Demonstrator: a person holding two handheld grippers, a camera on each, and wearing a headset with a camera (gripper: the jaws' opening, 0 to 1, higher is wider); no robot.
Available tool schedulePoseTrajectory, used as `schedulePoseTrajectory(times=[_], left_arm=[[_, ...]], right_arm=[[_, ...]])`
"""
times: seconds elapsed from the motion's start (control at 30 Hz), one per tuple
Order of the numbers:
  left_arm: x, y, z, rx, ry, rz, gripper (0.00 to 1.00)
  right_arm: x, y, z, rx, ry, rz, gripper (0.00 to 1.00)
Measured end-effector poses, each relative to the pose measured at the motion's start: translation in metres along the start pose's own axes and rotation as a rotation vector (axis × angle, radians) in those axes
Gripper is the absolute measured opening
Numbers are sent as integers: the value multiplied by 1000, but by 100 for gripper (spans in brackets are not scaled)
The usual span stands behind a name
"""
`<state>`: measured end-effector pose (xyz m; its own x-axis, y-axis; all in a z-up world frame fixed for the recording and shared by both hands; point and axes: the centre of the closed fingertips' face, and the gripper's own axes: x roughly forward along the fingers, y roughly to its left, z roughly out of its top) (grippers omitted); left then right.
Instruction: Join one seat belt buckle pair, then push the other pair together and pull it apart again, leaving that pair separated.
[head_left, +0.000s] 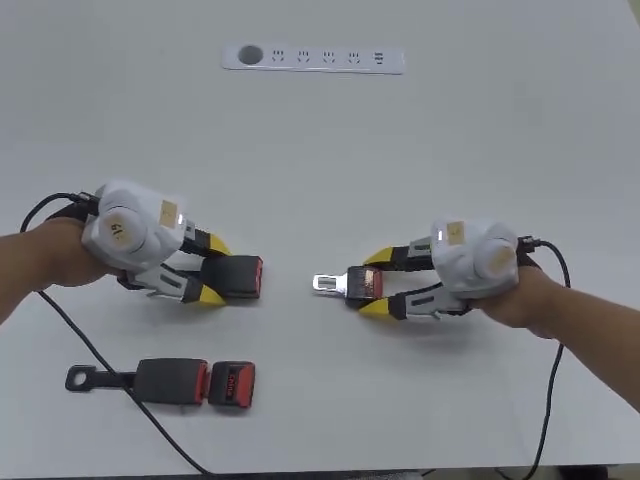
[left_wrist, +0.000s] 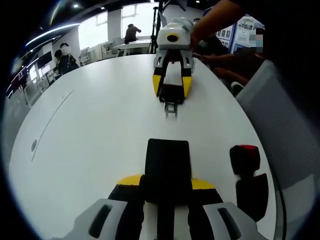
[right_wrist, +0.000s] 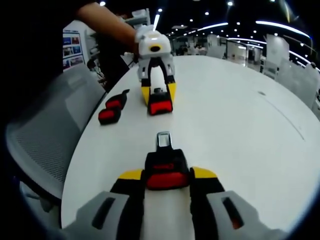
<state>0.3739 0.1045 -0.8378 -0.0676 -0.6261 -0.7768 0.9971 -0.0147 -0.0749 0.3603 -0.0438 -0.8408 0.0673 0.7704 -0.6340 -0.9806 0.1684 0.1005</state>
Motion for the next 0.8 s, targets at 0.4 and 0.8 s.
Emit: schedulePoseTrajectory(times=[0.4,0.8], left_arm=[[0,0,0,-3,2,-1,34],[0,0,0,0,7,-2,34]], right_arm=[[13,-1,12,5,-21,12,35],[29,-3,25,7,-34,15,35]])
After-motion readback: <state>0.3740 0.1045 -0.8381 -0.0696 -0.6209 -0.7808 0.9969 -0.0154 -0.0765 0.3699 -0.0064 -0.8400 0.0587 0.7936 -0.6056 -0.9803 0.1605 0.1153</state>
